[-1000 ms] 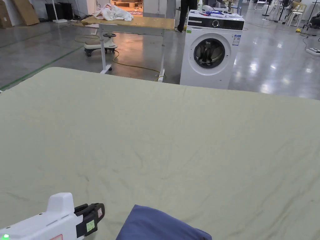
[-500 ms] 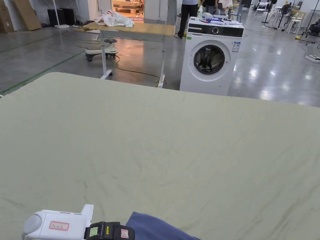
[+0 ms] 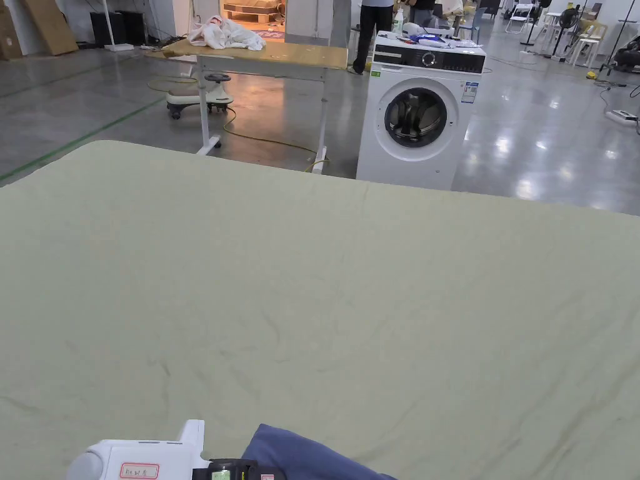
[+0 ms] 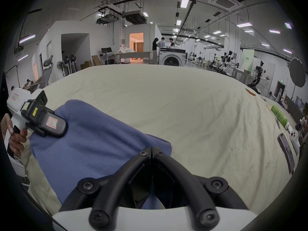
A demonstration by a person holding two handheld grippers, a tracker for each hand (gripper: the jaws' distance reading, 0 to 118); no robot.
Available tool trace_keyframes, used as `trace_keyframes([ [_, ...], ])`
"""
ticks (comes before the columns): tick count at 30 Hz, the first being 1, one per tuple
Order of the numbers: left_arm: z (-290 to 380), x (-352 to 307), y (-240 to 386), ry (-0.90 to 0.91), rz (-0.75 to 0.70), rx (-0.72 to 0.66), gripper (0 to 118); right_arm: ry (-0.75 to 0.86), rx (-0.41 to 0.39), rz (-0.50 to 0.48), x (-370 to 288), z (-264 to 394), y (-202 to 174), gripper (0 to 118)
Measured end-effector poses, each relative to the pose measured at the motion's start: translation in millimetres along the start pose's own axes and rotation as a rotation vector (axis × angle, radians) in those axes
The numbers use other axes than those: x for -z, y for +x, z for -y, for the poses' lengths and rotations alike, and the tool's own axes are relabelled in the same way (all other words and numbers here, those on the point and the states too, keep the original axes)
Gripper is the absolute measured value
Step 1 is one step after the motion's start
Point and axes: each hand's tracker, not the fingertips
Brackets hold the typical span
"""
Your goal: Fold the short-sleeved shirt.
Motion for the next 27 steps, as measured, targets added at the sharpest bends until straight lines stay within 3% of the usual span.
trace_keyframes([
  [7,19.5,-36.6,24.1,0.109,-0.004,-0.019,16,0.043,-0.016,-0.027,-15.3,-23.4,4.0,0],
  [12,0.1,-97.4,36.5,0.182,-0.053,-0.007,16,0.124,-0.031,-0.002,-21.8,-60.3,28.7,0],
  [21,-45.7,-227.2,66.7,0.282,-0.311,0.066,16,0.241,-0.041,0.098,-20.8,-114.9,79.7,0],
  [27,-82.2,-316.4,65.1,0.358,-0.456,-0.001,16,0.27,-0.036,0.132,-23.2,-130.6,96.5,0],
])
